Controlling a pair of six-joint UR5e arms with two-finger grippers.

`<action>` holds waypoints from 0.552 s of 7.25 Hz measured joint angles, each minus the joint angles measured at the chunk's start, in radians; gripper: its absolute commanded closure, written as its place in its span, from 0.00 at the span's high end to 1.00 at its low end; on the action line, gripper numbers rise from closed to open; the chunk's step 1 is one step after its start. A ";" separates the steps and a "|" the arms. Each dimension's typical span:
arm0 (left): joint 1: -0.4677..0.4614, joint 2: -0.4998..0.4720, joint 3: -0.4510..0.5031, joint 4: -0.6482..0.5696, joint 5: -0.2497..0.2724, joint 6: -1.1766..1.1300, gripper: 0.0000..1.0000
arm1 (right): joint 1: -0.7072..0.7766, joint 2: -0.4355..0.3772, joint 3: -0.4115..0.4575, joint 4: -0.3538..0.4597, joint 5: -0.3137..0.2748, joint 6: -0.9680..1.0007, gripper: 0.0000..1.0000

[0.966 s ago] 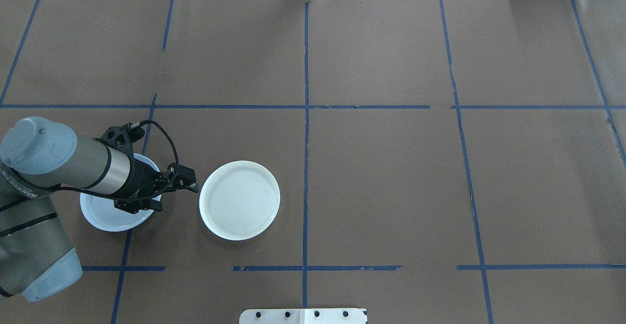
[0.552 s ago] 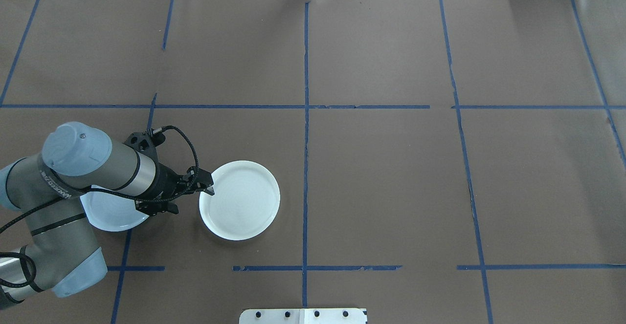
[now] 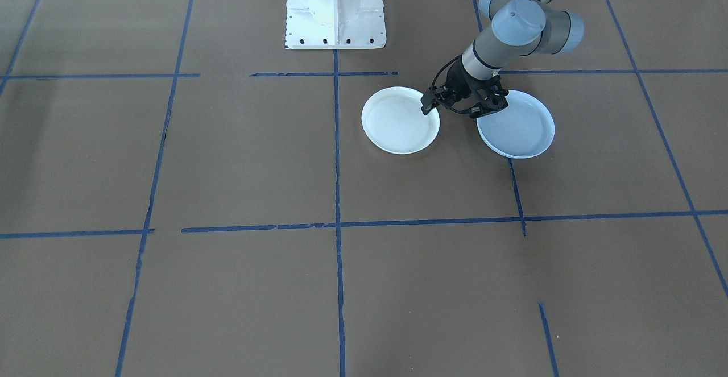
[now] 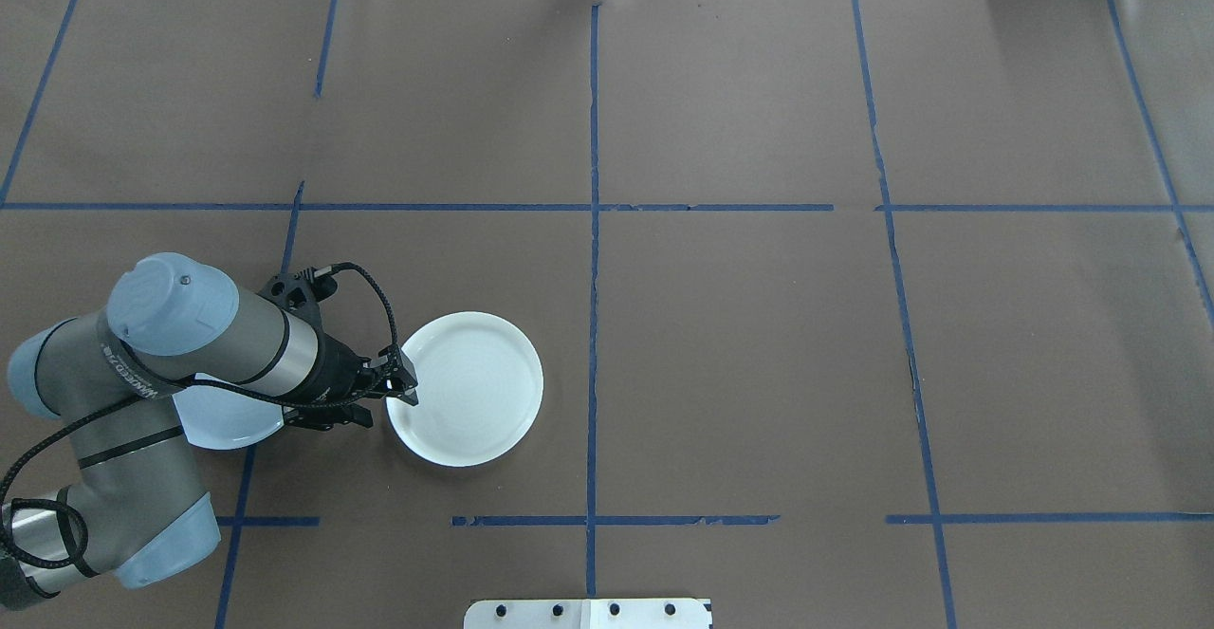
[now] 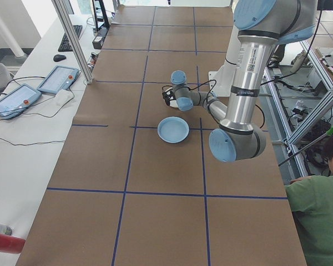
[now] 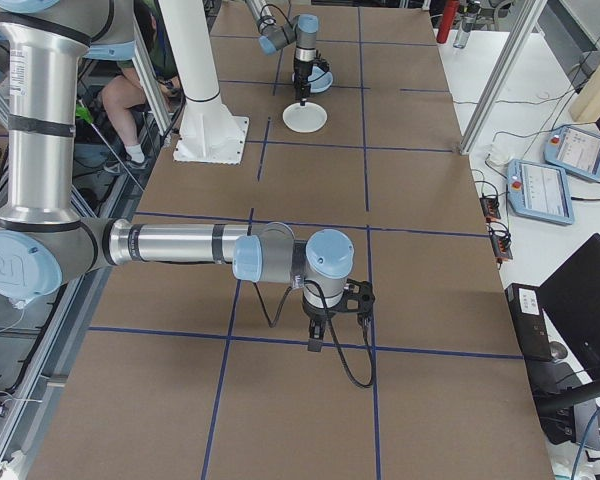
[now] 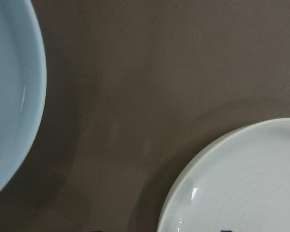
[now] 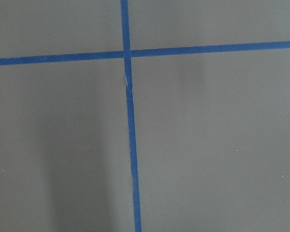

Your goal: Stack plate in center

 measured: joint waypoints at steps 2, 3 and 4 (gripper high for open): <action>0.001 -0.005 0.004 -0.001 -0.005 0.004 0.37 | 0.001 0.000 0.000 0.000 0.000 0.000 1.00; 0.001 -0.005 0.005 -0.002 -0.006 0.005 0.37 | 0.000 0.000 0.000 0.000 0.000 0.000 1.00; 0.002 -0.005 0.005 -0.002 -0.006 0.006 0.36 | 0.000 0.000 0.000 0.000 0.000 0.000 1.00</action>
